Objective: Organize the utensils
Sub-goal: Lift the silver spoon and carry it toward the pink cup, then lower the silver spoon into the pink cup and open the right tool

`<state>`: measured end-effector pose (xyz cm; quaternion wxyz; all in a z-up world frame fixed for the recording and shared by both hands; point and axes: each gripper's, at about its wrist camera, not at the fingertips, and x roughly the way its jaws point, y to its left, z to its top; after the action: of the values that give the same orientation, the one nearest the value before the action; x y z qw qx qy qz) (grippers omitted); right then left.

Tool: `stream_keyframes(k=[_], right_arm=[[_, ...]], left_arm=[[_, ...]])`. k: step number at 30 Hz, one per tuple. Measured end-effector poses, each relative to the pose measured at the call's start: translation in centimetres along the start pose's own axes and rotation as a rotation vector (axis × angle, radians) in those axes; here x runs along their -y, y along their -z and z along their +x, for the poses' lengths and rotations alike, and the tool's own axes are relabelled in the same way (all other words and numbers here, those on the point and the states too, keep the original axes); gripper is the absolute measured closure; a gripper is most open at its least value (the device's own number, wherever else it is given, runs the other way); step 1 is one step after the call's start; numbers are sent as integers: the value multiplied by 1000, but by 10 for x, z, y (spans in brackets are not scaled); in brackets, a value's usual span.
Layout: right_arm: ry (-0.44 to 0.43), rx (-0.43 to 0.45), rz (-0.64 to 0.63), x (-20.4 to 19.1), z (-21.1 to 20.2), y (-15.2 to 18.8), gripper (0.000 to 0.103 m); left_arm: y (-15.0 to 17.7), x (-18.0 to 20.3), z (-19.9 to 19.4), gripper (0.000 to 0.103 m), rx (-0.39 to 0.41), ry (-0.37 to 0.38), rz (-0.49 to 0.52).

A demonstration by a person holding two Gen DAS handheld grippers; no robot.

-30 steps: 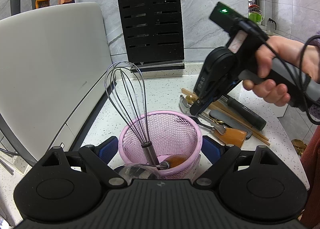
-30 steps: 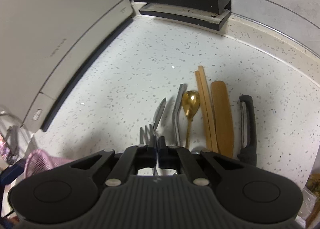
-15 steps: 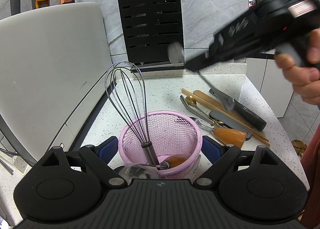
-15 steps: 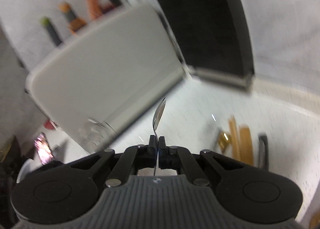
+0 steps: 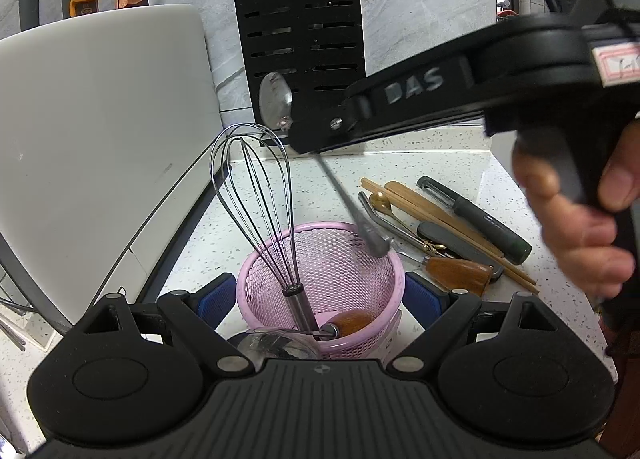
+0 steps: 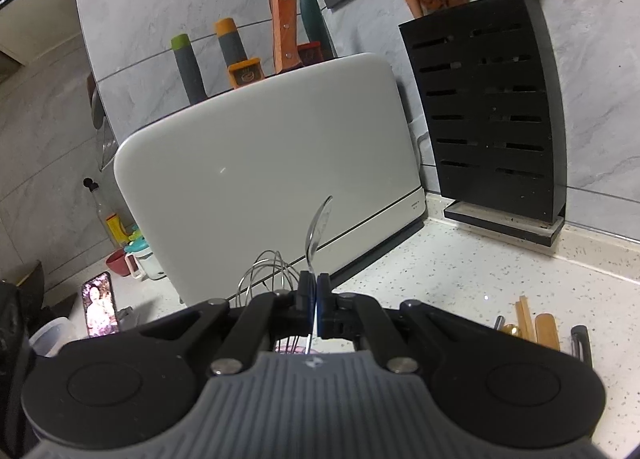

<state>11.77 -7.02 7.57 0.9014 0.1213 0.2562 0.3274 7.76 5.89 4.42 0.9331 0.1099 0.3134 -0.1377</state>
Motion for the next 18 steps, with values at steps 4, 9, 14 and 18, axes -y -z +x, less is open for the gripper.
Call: stream_keyframes(k=[4, 9, 14, 18], right_arm=[[-2, -14, -15, -3, 3, 10, 103], [-4, -41, -47, -4, 2, 18, 103], [-17, -43, -80, -5, -14, 20, 103], [-39, -88, -103, -5, -19, 23, 103]], left_arm=[[0, 0, 0, 0, 0, 0, -1], [0, 1, 0, 0, 0, 1, -2], [0, 1, 0, 0, 0, 1, -2], [0, 3, 0, 0, 0, -2, -3]])
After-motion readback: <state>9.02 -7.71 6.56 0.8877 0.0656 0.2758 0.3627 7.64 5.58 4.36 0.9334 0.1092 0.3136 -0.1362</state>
